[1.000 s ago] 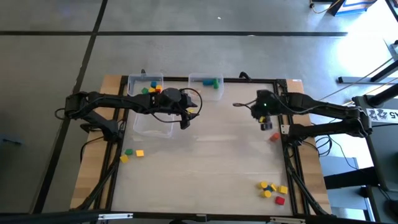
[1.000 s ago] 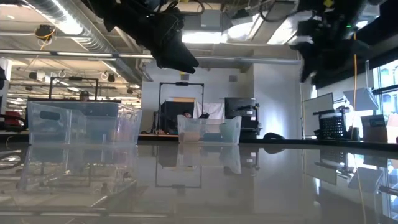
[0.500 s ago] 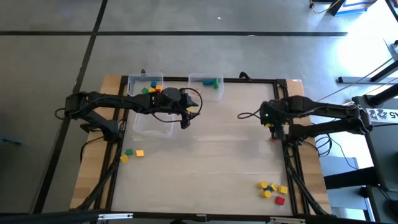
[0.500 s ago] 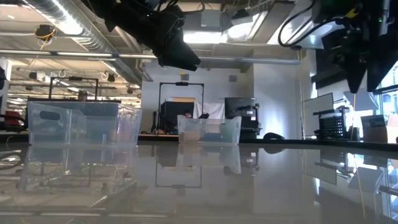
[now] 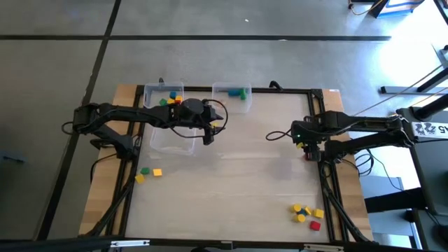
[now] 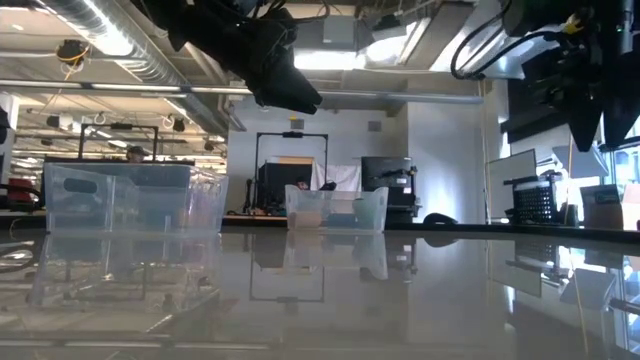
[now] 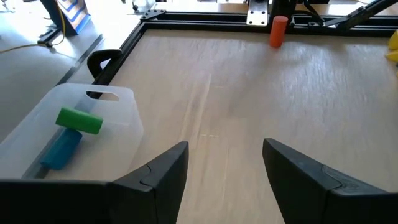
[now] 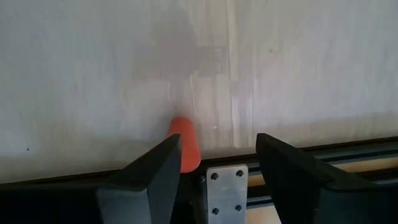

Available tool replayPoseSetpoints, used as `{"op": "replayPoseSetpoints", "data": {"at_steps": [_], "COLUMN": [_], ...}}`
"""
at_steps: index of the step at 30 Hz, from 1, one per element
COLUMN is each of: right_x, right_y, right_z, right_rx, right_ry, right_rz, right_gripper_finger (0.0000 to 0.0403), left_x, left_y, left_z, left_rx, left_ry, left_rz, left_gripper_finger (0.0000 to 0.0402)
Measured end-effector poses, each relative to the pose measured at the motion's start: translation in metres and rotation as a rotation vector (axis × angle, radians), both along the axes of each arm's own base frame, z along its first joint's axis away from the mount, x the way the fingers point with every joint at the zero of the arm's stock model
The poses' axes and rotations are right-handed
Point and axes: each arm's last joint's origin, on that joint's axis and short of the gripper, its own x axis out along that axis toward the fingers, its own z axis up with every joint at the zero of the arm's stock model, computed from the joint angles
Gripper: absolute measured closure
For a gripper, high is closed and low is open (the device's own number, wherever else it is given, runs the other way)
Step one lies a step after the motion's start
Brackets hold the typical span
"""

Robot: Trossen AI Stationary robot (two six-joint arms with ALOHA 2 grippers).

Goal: Sort blocks by size
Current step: Put the orange cylinder game block into the top center transparent bin

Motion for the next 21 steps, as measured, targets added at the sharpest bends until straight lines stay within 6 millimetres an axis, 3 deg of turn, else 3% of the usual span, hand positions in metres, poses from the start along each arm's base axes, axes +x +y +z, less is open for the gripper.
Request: {"op": "replayPoseSetpoints", "data": {"at_steps": [3, 8, 21], "right_x": [0.003, -0.003, 0.002], "right_y": [0.000, 0.001, 0.002], "right_z": [-0.006, -0.034, -0.034], "right_rx": [0.005, 0.060, 0.090], "right_ry": [0.043, 0.203, 0.214], "right_rz": [-0.028, -0.069, -0.086], "right_gripper_finger": [0.0189, 0.0189, 0.0205], "left_x": [0.000, 0.000, 0.000], "left_y": [0.000, 0.000, 0.000], "left_z": [0.000, 0.000, 0.000], "left_rx": [0.000, -0.001, -0.003], "left_ry": [0.000, 0.003, -0.001], "left_rz": [0.000, -0.001, 0.001], "left_gripper_finger": [0.0196, 0.0196, 0.0196]}}
